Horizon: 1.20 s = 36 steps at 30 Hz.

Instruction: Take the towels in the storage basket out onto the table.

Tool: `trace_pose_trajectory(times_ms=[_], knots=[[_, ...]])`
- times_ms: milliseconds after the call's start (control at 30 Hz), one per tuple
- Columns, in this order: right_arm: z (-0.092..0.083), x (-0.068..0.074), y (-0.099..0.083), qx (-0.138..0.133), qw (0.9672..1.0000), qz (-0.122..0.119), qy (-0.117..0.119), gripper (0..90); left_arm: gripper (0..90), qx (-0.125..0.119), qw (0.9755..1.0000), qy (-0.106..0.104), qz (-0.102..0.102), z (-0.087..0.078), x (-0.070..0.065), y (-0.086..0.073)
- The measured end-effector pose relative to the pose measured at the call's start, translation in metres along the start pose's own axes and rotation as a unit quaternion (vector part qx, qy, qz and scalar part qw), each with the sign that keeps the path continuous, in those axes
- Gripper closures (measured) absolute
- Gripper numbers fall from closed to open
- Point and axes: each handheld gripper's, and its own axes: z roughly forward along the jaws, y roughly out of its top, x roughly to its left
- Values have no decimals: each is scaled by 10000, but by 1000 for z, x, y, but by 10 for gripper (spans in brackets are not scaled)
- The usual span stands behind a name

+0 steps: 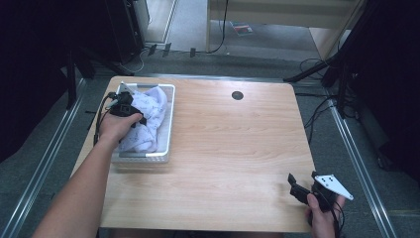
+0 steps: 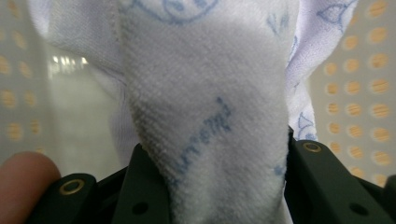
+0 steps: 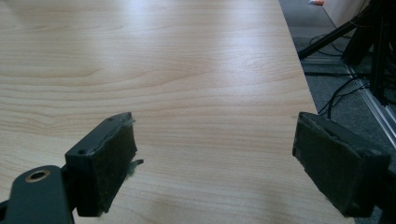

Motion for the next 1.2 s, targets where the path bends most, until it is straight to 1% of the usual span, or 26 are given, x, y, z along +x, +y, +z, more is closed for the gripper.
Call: trace_pose_trajectory(times_ms=[33,67,100,133,200,233,367,400,433,467,500,633,700,733,800,833,867,900,967,1000,1133,1167,1200], knots=[[0,0,0,2,10000,8,5,138,636,-39,9998,-179,-6,-9,0,2],[0,0,0,2,10000,8,5,138,635,-39,9998,-179,-6,-9,0,2],[0,0,0,2,10000,4,7,138,635,-99,9998,-154,-1,-13,-1,3],[0,1,0,1,10000,-8,9,138,635,-90,9999,-84,51,-19,-4,4],[0,1,0,1,10000,-9,5,139,635,-93,9999,-70,61,-22,-6,4],[0,0,0,-6,10000,-7,12,139,634,-146,9998,-58,89,-29,-9,6],[-1,0,0,-32,10000,-2,63,139,634,-184,9996,34,223,-44,-17,10],[-1,0,0,-32,10000,-2,63,139,634,-184,9996,34,223,-44,-17,10],[-1,0,0,-32,10000,-7,67,139,634,-208,9996,31,211,-49,-19,12],[-1,0,0,-21,10000,-4,68,139,633,-222,9994,38,252,-55,-22,14],[-1,0,0,-21,10000,-3,69,138,633,-222,9994,38,252,-55,-22,14],[-1,0,0,-28,10000,-13,84,139,633,-313,9990,115,305,-71,-30,18],[-1,0,0,-23,10000,-23,87,139,632,-333,9989,125,302,-73,-32,19],[-1,0,0,-24,10000,-28,90,139,632,-369,9987,158,306,-77,-36,20],[-1,0,0,-32,10000,-25,89,139,631,-387,9985,144,357,-80,-40,21],[-1,0,0,-32,10000,-25,89,139,631,-387,9985,144,357,-80,-40,21],[-1,0,0,-40,9999,-32,93,139,631,-428,9983,117,371,-81,-43,22],[-1,0,-1,-41,9999,-27,96,139,631,-409,9983,102,396,-82,-45,22],[-1,0,-1,-58,9999,-42,102,138,631,-447,9981,94,421,-82,-51,23],[-1,0,-1,-58,9999,-46,103,138,631,-427,9980,68,470,-82,-56,23],[-2,0,-1,-59,9999,-45,95,137,629,-487,9974,20,536,-82,-65,25],[-2,0,-1,-59,9999,-45,95,137,629,-487,9974,20,536,-82,-65,25],[-2,0,-1,-65,9999,-53,92,137,629,-483,9973,1,548,-83,-69,25]])
